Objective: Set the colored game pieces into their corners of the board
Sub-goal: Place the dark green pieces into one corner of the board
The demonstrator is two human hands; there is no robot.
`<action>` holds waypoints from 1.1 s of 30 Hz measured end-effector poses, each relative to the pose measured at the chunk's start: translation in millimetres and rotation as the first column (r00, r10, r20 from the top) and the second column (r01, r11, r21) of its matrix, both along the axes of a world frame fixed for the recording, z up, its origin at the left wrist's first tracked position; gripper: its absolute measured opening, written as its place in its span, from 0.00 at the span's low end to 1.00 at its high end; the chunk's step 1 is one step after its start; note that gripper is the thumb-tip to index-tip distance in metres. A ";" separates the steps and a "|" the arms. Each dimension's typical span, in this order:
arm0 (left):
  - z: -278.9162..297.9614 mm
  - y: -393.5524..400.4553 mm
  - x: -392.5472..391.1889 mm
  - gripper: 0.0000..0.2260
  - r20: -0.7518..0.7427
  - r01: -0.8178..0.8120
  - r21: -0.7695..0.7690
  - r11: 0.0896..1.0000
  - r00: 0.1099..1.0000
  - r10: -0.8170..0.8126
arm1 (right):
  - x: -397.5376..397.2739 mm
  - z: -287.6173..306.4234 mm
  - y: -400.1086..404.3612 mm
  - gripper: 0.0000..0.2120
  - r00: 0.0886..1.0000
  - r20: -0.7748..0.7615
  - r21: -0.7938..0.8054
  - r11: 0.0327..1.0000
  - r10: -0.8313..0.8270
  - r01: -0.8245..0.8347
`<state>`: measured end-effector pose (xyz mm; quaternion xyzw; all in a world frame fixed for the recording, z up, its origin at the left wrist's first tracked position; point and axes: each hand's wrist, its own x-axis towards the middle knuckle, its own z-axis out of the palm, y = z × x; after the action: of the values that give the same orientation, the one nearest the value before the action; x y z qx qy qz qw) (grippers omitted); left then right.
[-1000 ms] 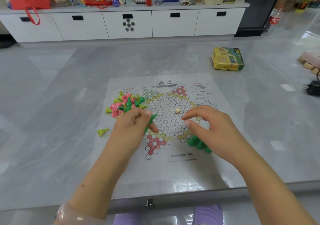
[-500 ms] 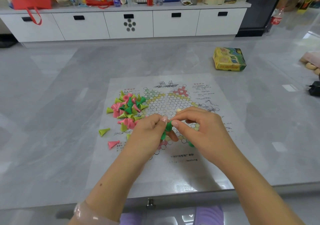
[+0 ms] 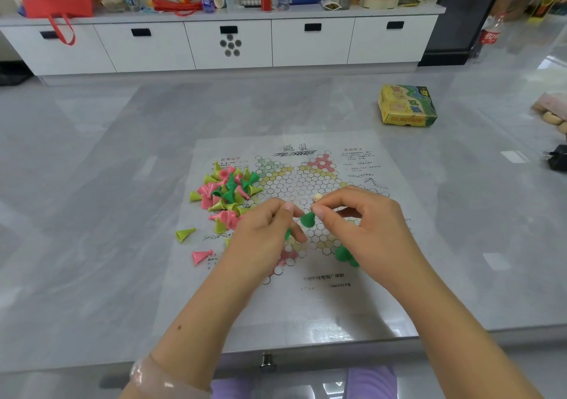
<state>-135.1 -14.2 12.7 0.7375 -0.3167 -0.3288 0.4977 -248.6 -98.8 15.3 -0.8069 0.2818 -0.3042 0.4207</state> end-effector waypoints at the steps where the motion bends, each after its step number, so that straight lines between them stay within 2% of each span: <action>1: -0.8 -0.6 3.0 0.12 -0.003 -0.036 -0.005 0.999 0.999 0.036 | -1.6 1.2 -1.2 0.07 1.000 0.006 0.012 1.000 -0.022 0.022; 5: -1.5 -0.6 12.0 0.08 -0.031 -0.122 -0.010 0.992 0.992 0.122 | -6.2 4.3 -4.3 0.08 0.997 0.014 0.044 0.996 -0.072 0.072; 11: -5.9 -1.0 14.5 0.08 0.041 -0.109 0.010 0.994 0.993 0.109 | -6.7 5.6 -4.3 0.09 0.997 0.005 0.054 0.995 -0.079 0.079; 14: -6.5 0.3 15.2 0.08 0.066 -0.102 -0.003 0.995 0.993 0.102 | -8.7 8.4 -4.4 0.09 0.996 0.029 0.115 0.990 -0.086 0.082; 18: -7.6 7.2 22.6 0.11 0.132 -0.166 -0.019 0.986 0.977 0.167 | -10.2 12.7 -7.3 0.09 0.993 0.033 0.137 0.984 -0.117 0.111; 22: 3.1 13.4 34.3 0.15 0.059 -0.291 -0.035 0.956 0.954 0.293 | -12.9 16.8 -13.0 0.10 0.993 0.032 0.107 0.988 -0.116 0.112; 25: 15.5 10.3 37.9 0.14 0.076 -0.288 -0.005 0.958 0.955 0.288 | -15.7 17.3 -16.4 0.08 0.989 0.030 0.126 0.982 -0.142 0.137; 26: 19.1 6.2 39.4 0.13 0.106 -0.274 0.002 0.962 0.956 0.272 | -16.5 17.4 -17.2 0.08 0.989 0.031 0.125 0.982 -0.147 0.142; 28: 22.0 -4.4 48.3 0.11 0.281 -0.228 0.061 0.972 0.938 0.202 | -17.7 17.7 -17.4 0.08 0.989 0.029 0.115 0.983 -0.148 0.144; 30: 21.9 -16.4 63.3 0.10 0.472 -0.187 0.140 0.972 0.876 0.100 | -19.0 17.7 -17.8 0.07 0.989 0.029 0.114 0.983 -0.146 0.142; 33: 13.7 -32.2 90.0 0.10 0.652 -0.146 0.298 0.943 0.753 -0.089 | -21.0 16.8 -19.4 0.06 0.988 0.019 0.116 0.982 -0.155 0.152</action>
<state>-45.1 -46.5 26.4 0.8830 -0.4001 -0.0893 0.2287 -269.6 -118.1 32.1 -0.7531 0.3543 -0.3302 0.4453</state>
